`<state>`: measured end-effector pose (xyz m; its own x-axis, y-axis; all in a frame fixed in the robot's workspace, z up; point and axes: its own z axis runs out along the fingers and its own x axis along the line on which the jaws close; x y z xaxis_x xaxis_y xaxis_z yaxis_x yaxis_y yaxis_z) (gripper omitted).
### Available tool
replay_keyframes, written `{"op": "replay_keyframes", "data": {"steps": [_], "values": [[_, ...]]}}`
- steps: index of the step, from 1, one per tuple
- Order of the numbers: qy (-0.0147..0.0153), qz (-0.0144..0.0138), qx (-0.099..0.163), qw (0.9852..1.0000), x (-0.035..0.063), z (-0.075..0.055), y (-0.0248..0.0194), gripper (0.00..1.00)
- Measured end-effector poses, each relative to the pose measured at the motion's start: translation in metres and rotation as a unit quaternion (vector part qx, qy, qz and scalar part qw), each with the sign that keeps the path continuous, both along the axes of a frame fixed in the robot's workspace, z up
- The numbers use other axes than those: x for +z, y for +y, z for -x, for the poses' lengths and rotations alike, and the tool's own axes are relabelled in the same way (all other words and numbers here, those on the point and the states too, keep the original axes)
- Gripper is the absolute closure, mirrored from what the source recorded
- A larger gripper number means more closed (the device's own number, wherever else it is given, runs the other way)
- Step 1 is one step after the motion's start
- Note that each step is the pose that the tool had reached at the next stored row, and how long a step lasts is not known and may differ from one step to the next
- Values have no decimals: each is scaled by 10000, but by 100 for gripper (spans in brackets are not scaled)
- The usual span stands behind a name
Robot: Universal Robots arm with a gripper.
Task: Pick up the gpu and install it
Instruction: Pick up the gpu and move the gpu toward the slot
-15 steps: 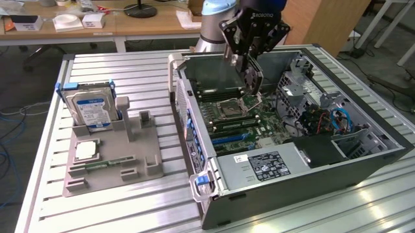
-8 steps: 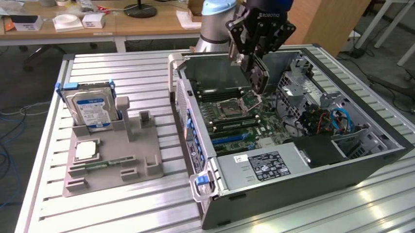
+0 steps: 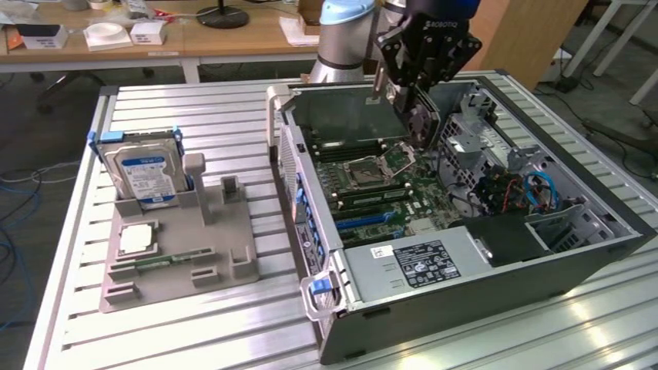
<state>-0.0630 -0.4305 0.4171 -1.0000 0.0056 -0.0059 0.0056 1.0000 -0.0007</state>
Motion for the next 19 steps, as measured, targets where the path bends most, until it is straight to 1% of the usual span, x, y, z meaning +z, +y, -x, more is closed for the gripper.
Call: {"op": "replay_keyframes", "data": {"steps": [9,19], "values": [[-1,0,0,10000,-1,-241,0,73],[0,0,0,10000,-4,-248,0,73]]}}
